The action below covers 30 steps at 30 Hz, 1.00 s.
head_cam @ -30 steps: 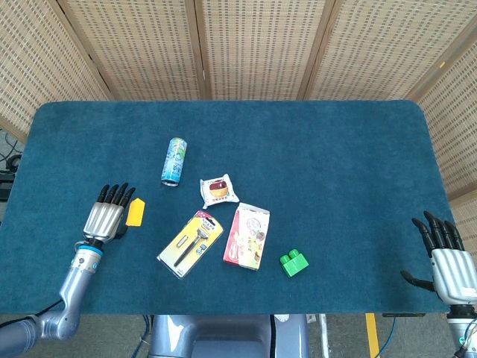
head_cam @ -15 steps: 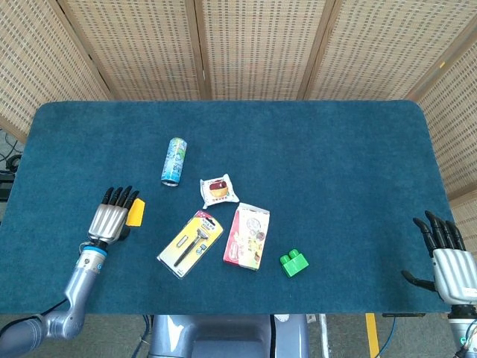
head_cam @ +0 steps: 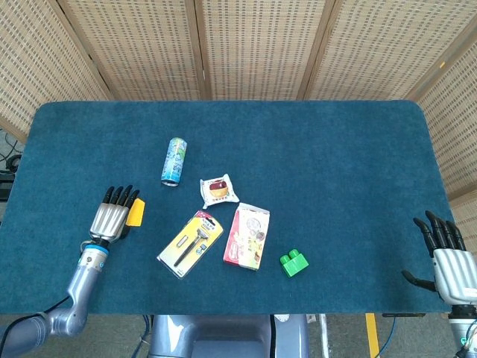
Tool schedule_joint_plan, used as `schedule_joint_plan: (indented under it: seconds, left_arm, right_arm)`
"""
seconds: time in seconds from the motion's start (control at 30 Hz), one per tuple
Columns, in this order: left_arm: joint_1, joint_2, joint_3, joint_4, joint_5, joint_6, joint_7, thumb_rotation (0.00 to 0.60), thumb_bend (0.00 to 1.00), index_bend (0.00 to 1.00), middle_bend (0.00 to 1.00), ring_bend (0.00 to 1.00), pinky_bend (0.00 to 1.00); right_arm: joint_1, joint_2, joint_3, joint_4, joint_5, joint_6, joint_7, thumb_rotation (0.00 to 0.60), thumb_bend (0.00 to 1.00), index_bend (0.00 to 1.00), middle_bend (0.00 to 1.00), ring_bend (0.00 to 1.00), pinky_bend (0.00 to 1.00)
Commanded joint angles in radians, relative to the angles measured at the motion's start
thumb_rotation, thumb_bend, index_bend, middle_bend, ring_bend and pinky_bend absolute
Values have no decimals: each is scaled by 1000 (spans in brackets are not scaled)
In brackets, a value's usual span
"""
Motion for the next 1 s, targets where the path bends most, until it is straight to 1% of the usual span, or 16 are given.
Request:
schedule_joint_plan:
  seconds: [0.03,0.33,0.7,1.0]
  left_arm:
    - [-2,-7,0,12,2,-2,3,600,349,0,0,0,0]
    - [-9,-27,-1,44,-1,-16,10,600,357,0,0,0,0]
    - [-14,-36,-4,57,0,-23,14,600,368,0,0,0,0]
    - [-20,-49,-10,69,5,-21,12,600,422,0,0,0,0]
  right_arm:
    - [1,0,0,0,0,-1,-1,600,53,83,0,0,0]
    - [0,-1,0,0,1,-1,-1,600,53,83,0,0,0]
    - [1,-1,0,1,-1,-1,3,600,53,83,0,0,0]
    - [1,0,-1,1,-1,-3,4,600,53,83,0,0,0]
